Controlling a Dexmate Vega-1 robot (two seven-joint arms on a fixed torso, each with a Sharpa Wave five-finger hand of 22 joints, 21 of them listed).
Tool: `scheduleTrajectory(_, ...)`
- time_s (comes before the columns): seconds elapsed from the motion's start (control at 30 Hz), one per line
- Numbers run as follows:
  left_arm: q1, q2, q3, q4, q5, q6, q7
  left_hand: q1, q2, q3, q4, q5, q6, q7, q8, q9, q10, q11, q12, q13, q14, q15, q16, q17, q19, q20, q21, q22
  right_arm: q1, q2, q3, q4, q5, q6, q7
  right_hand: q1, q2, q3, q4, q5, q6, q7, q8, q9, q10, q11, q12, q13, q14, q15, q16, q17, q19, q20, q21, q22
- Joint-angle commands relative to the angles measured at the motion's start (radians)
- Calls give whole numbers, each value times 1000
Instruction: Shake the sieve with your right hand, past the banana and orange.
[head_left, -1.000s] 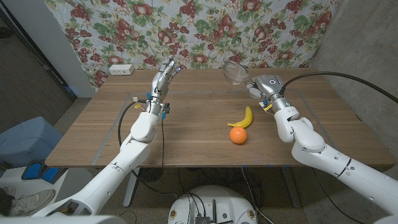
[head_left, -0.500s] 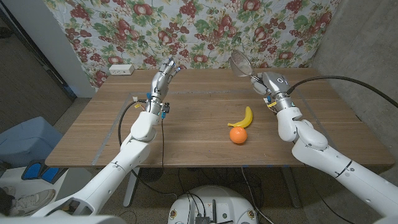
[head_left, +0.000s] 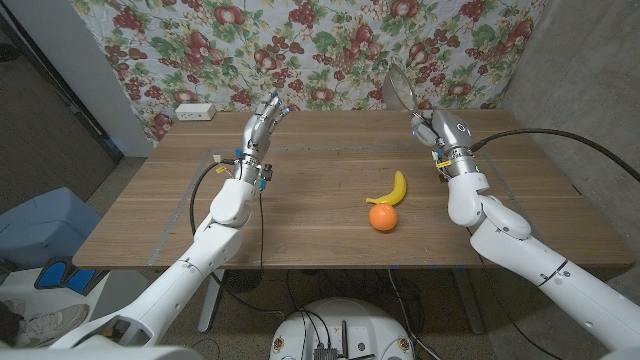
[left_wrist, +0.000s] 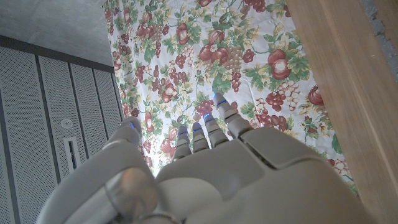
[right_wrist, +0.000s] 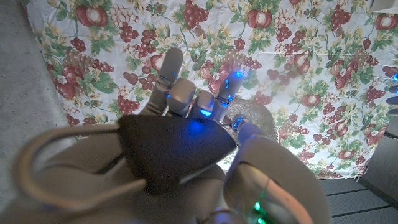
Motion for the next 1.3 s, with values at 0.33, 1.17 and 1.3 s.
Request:
scheduleTrajectory(0.33, -11, -2, 0, 19, -9, -9, -12, -15, 0, 15, -4, -3, -3, -9, -2, -1, -4, 2, 3, 3, -2, -26, 2, 2, 2, 6, -3, 0, 37, -43, -38, 10, 3, 22, 23, -8, 1, 12, -1, -4, -19, 9, 15, -6, -13, -26, 5, 1, 12, -81, 4, 3, -9, -55, 11, 1)
scheduleTrajectory(1.17, 1, -3, -3, 7, -7, -2, 3, -27, 1, 26, -11, -3, -1, -12, -1, -1, -3, 0, 3, 3, -3, -27, 3, 2, 4, 4, -4, 0, 99, -114, -177, 28, -314, -62, 111, -20, -5, 17, -2, -3, -23, 6, 24, -26, -29, -21, 2, 1, -1, -80, 2, 3, -30, -57, 13, -3)
scheduleTrajectory(1.3, 2, -1, -1, 2, -3, 1, 4, -29, 1, 27, -11, -3, -1, -11, -1, -1, -3, 1, 3, 3, -3, -27, 3, 2, 4, 4, -4, 0, 100, -128, -184, 26, -333, -55, 146, -23, -6, 17, -2, -3, -24, 4, 26, -29, -30, -20, 2, 0, -5, -79, 2, 3, -32, -58, 12, -4)
